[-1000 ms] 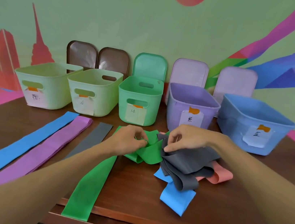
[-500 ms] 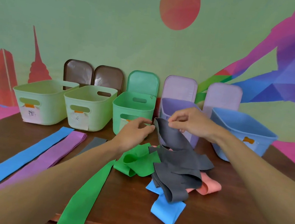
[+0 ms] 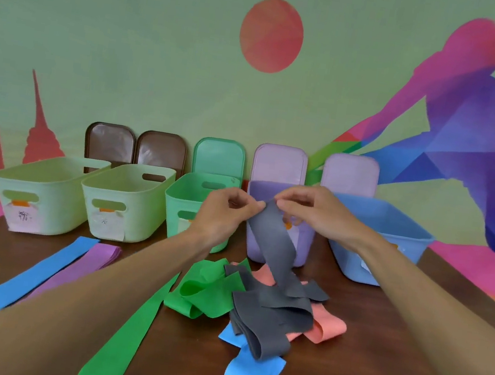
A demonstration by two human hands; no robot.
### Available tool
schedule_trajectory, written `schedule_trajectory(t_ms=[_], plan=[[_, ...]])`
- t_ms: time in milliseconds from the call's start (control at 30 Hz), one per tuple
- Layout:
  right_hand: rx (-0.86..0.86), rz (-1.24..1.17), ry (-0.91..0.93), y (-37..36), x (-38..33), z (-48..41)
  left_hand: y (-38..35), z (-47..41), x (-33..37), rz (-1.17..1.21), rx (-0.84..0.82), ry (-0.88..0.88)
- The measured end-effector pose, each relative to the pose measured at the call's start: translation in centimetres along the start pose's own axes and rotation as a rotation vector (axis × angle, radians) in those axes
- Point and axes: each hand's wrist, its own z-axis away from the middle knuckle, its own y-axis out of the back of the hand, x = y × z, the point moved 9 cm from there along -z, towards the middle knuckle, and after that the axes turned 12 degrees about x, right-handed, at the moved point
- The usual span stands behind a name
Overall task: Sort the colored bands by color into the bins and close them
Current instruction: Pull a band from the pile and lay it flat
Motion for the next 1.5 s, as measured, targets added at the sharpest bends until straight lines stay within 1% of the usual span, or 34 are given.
schedule_trajectory(t_ms=[167,400,500,633,733,800,867,967,1033,1200,1367,1500], plan=[[0.12,-0.028,0.092,1.7,-1.8,-1.1,-0.4,-1.3,2.0,0.099,0.008,-0.007],[0.204,-0.009,0.16,3.0,-4.6,-3.2,0.3,-2.7,4.2,0.163,0.058,0.0],[0.334,0.05,0.202,4.2,-6.2,-4.1,0.7,-3.2,5.0,0.17,0.073,0.005],[0.533,0.02,0.212,5.9,-8.7,-5.0,-0.2,-2.7,5.5,0.154,-0.048,0.041],[0.613,0.048,0.261,5.8,-10.8,-4.8,-1.1,-1.9,4.8,0.074,-0.14,0.054],[0.664,0.036,0.283,5.5,-11.8,-4.5,-1.3,-1.5,3.8,0.038,-0.169,0.087],[0.729,0.0,0.291,5.4,-12.6,-4.0,-1.2,-0.9,2.8,0.014,-0.198,0.115],[0.805,-0.09,0.285,5.4,-13.4,-3.5,-1.0,-0.1,1.7,-0.004,-0.262,0.108],[0.826,-0.159,0.282,5.2,-13.8,-3.3,-0.2,0.0,1.2,0.051,-0.249,0.119],[0.805,-0.271,0.236,4.1,-14.0,-3.5,3.7,-1.0,1.1,0.17,-0.035,0.122],[0.779,-0.388,0.112,2.1,-12.5,-4.1,6.6,-0.5,0.1,0.039,-0.052,0.135],[0.756,-0.409,-0.038,-0.4,-10.9,-4.7,10.5,-0.2,-0.6,-0.102,0.047,0.076]])
